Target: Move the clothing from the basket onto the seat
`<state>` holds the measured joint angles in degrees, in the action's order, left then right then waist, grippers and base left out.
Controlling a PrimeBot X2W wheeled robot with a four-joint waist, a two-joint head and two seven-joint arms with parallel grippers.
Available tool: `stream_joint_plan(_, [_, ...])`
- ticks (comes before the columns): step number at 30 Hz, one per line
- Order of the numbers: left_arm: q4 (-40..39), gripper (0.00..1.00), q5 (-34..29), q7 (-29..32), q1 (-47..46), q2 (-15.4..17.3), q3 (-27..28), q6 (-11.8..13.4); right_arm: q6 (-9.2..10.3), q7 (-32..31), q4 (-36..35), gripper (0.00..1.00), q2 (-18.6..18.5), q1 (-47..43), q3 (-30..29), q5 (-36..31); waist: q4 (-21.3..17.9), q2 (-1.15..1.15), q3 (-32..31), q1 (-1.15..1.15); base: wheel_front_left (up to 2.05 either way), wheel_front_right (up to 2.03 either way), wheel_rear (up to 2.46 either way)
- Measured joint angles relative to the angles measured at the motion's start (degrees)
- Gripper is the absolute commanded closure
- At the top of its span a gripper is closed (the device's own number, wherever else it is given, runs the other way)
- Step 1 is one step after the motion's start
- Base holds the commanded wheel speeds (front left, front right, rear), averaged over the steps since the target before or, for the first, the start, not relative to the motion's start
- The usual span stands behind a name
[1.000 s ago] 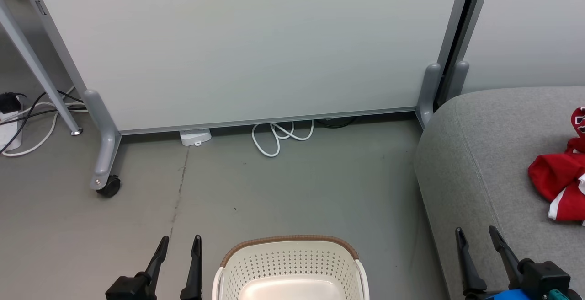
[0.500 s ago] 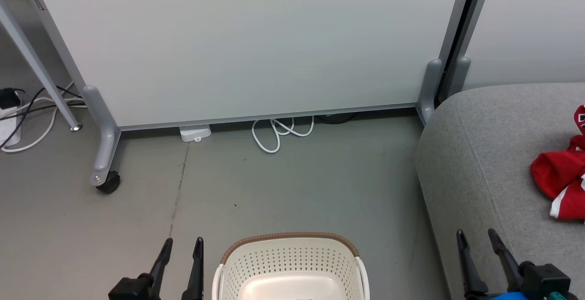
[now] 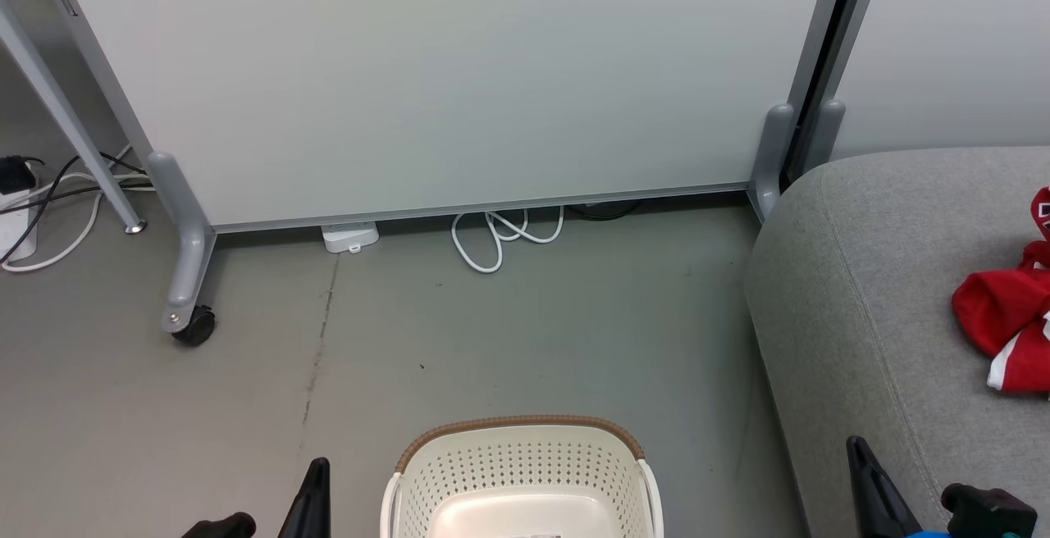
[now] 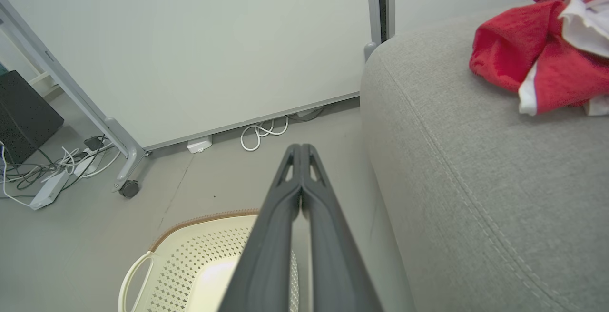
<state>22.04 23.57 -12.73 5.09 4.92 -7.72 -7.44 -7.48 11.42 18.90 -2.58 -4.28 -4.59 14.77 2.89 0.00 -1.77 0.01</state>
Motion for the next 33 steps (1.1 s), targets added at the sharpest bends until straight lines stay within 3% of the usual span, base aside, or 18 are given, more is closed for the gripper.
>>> stream_joint_plan(33, [-3.18, 1.00, 28.03, 7.11, -4.14, -0.26, 5.09, 0.00, 0.01, -7.04, -1.91, 1.00, 0.00, 3.74, -0.65, 31.04, -0.81, 0.00, 0.54, 0.00, 0.00, 0.00, 0.00])
